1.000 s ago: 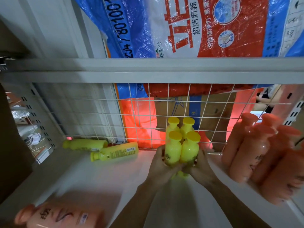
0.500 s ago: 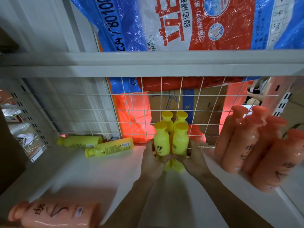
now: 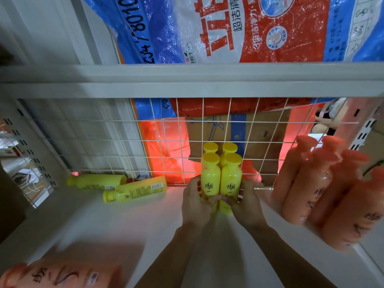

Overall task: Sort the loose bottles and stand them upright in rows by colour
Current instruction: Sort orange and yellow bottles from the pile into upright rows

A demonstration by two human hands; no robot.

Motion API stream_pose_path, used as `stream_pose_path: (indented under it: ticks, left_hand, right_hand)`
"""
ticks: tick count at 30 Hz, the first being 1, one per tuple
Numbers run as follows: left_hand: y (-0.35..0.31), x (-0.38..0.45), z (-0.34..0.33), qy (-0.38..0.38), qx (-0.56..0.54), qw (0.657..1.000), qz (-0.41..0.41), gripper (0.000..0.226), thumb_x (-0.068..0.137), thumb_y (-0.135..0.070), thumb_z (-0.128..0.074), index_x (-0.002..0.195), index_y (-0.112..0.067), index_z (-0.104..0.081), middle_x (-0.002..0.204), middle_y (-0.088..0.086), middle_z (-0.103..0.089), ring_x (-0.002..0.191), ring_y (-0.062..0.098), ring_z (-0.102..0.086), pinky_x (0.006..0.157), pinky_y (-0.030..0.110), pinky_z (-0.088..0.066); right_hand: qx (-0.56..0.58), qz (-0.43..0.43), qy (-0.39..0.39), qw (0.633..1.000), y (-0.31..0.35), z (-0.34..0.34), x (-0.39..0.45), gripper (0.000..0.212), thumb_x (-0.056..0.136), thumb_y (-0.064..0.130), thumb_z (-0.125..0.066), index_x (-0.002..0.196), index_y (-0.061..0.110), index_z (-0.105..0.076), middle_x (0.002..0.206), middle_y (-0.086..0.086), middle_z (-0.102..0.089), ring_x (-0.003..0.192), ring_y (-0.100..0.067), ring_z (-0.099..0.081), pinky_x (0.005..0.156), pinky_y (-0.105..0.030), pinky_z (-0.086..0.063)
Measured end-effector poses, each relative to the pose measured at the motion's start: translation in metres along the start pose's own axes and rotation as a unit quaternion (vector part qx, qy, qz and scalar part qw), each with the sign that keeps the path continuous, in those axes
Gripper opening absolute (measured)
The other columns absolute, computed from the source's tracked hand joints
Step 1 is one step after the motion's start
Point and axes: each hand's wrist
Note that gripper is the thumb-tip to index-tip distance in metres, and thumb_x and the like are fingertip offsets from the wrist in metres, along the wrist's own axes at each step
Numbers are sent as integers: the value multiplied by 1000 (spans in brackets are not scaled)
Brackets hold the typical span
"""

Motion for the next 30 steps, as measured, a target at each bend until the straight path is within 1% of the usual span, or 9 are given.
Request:
stream_pose_path:
  ticks: [4,12,15,18,20,23,25,27,30]
  left_hand:
    - [7,6,-1,14,21,1000,6,65,59,-56,-79,113,-42,-46,110,-17,-61,102,10,-62,83,44,-55]
    - [9,4,-2,27,14,999,15,65,61,-58,-78,114,-43,-44,113,-11,-60,103,13,-61,84,47,-54]
    - [3,2,-1,29,31,999,19,68,60,-56,-77,116,-43,-42,115,-10,-59,106,14,-60,86,47,-53]
    - [-5,-3,5,47,50,997,30,85,53,-56,-78,127,-42,-38,123,-5,-57,113,17,-55,93,45,-51]
    - [-4,-14,16,60,99,993,34,91,60,-56,-77,137,-38,-33,131,-3,-51,120,18,-46,98,41,-46]
    - [0,-30,48,6,154,987,38,63,79,-42,-69,135,-33,-41,124,-4,-53,117,16,-46,99,37,-43]
    - [0,-36,76,-43,185,981,46,46,84,-40,-64,127,-31,-51,118,-4,-58,114,17,-49,98,34,-42]
    - [0,-41,108,-87,218,970,57,38,84,-43,-58,119,-28,-59,115,-3,-62,111,20,-52,96,33,-43]
    - [1,-48,159,-138,266,951,80,28,88,-36,-60,114,-27,-63,114,0,-64,109,24,-53,94,34,-43]
  right_hand:
    - [-4,15,7,1000,-4,0,1,52,71,10,-80,106,19,-43,104,0,-59,97,-19,-59,83,-42,-52]
    - [-2,6,8,1000,-8,0,2,48,71,7,-79,103,16,-45,97,2,-60,95,-21,-59,84,-47,-52]
    - [21,-6,9,1000,-5,-1,-2,47,72,8,-78,107,19,-48,99,6,-64,95,-17,-61,86,-44,-52]
    - [32,-29,-14,999,-8,-3,-12,58,69,12,-81,117,15,-49,113,-7,-62,103,-24,-59,89,-43,-50]
    - [-6,-50,-57,997,-13,-6,-25,63,67,19,-83,120,8,-49,118,-14,-56,107,-30,-55,93,-49,-48]
    - [-31,-14,-59,998,-7,-23,-56,45,72,17,-78,107,4,-53,107,-8,-52,101,-34,-54,88,-47,-48]
    - [-8,1,-13,1000,5,-41,-65,36,74,7,-75,103,8,-52,105,-10,-52,95,-33,-55,83,-40,-46]
    - [-2,38,40,998,19,-61,-63,33,75,11,-73,101,13,-54,103,-8,-56,95,-29,-55,83,-41,-46]
    - [-30,68,138,988,49,-92,-52,36,78,15,-72,110,12,-57,107,-2,-57,102,-28,-56,87,-39,-46]
Point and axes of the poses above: each hand's wrist, its own x-axis towards the middle knuckle, its own z-axis out of the back of the hand, y = z × x
